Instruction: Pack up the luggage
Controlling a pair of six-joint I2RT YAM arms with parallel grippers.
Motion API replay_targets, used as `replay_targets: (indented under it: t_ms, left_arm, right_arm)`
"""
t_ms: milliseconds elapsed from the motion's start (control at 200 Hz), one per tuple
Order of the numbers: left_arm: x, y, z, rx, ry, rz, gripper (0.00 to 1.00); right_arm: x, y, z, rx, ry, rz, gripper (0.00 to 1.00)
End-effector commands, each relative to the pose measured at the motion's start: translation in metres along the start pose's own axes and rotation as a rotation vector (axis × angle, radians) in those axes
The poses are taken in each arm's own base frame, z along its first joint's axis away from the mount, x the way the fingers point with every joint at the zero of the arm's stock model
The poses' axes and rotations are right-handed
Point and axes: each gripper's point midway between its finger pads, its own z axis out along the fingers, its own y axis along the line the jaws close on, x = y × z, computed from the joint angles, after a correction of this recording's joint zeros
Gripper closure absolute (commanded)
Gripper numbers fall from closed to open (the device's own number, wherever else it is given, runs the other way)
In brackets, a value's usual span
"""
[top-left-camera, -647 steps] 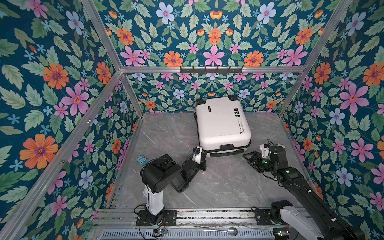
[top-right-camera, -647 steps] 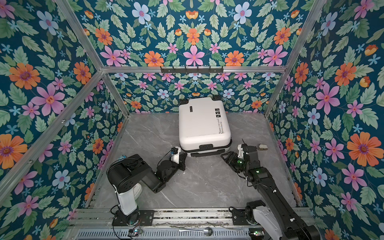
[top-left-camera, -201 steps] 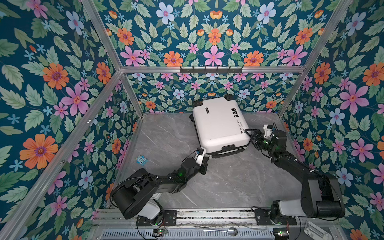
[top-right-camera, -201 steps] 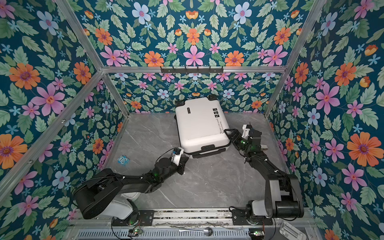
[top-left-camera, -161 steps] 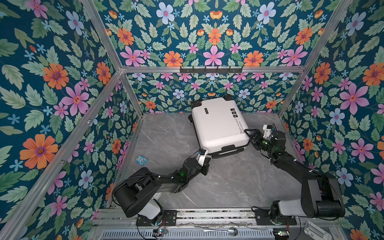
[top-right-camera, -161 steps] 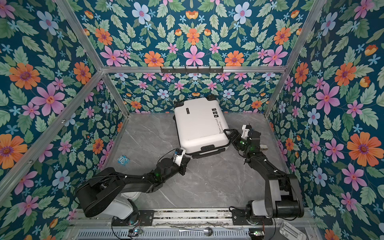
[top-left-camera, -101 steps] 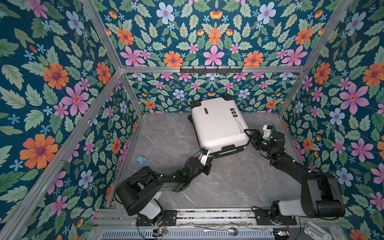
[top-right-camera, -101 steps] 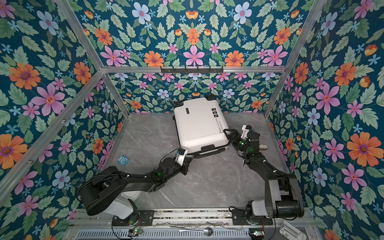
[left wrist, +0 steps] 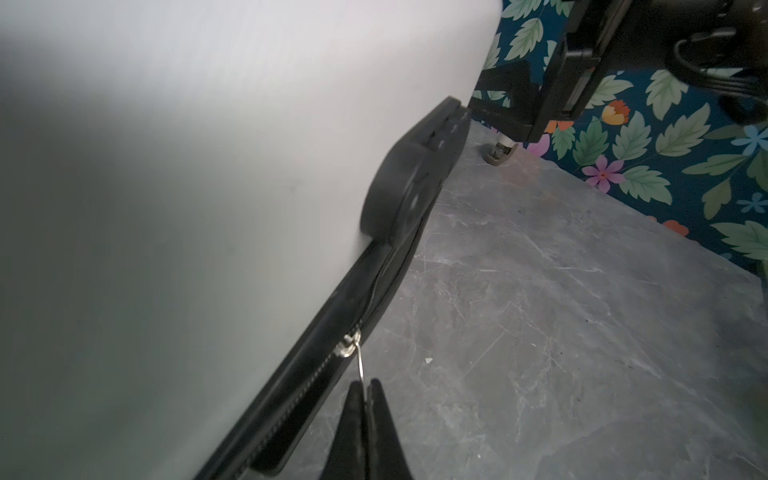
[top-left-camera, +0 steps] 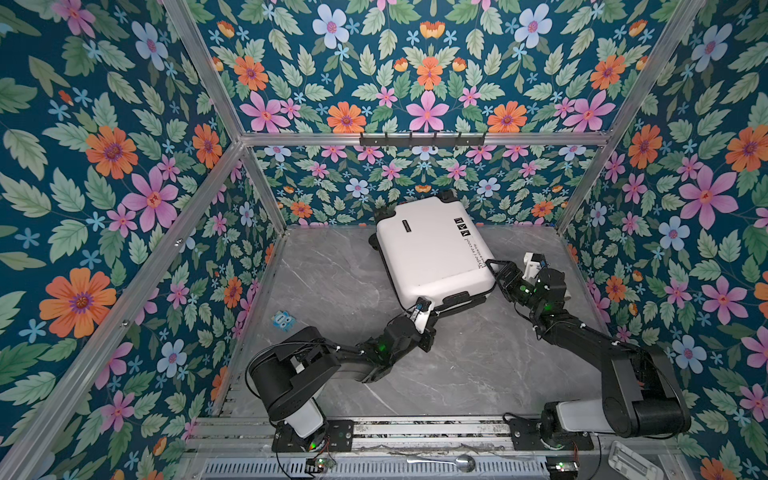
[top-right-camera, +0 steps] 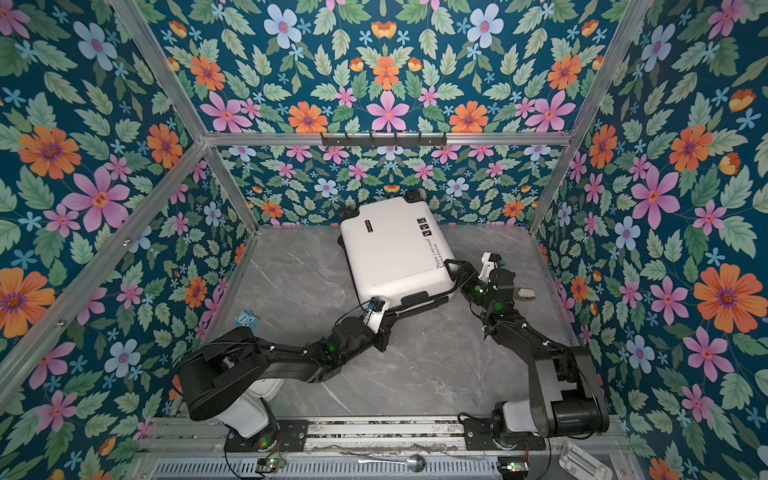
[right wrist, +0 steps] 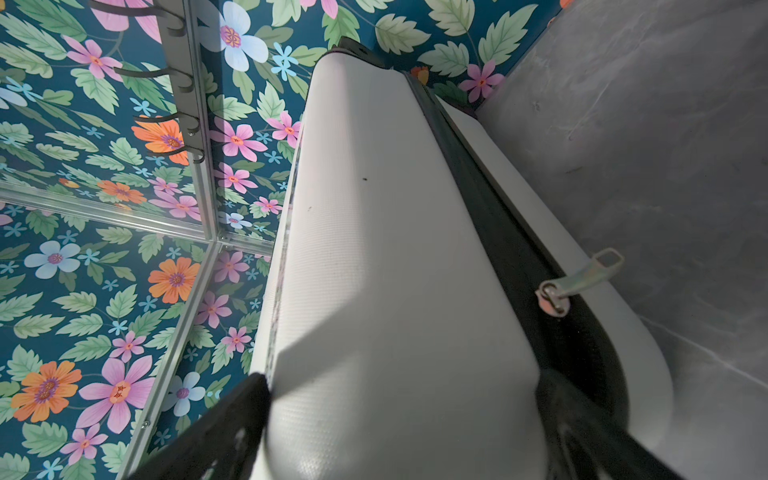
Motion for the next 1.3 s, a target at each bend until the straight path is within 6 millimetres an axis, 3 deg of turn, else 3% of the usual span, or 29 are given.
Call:
replay_targets:
  t_ms: [0,855,1295]
  left_arm:
    - [-0.028,-0.036,0.0,0.15,-0.1,0.022,1.0]
    - [-0.029,-0.066,0.023,0.103,-0.133,0.118,1.0]
    - [-0.03,-0.077,0.048,0.111,-0.115,0.149,1.0]
  right_arm:
    - [0.049,-0.012,-0.002,0.026,0.201,0.103,0.01]
    - [0.078,-0.007,0.002,0.029,0.218,0.117,0.01]
    - [0.095,-0.003,0.012,0.032,0.253,0.115,0.01]
